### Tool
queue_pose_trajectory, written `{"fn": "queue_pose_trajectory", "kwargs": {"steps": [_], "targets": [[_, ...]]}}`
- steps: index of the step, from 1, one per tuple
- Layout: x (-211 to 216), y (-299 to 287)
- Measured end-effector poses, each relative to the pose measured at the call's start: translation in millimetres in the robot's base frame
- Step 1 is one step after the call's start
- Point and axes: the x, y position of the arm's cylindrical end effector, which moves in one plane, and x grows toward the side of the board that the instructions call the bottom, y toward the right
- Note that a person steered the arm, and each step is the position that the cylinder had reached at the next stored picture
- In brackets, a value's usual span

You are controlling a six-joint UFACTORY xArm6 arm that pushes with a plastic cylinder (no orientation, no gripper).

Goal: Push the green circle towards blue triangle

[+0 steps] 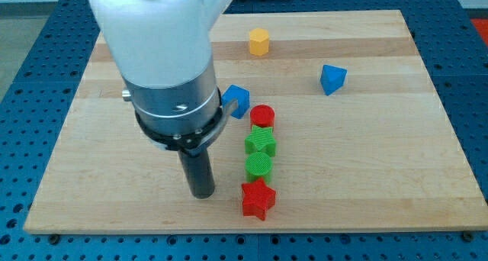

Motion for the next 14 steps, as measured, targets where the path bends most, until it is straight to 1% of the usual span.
{"fn": "queue_pose_trajectory", "kwargs": {"steps": [1, 3, 4, 5, 7, 9, 10, 11, 12, 13, 14], "targets": [[-16, 1], [-19, 30], [-19, 30], [-21, 43], [-34, 90], [-37, 100], [-37, 136], [-37, 155], [-36, 150], [-16, 139], [1, 142]]}}
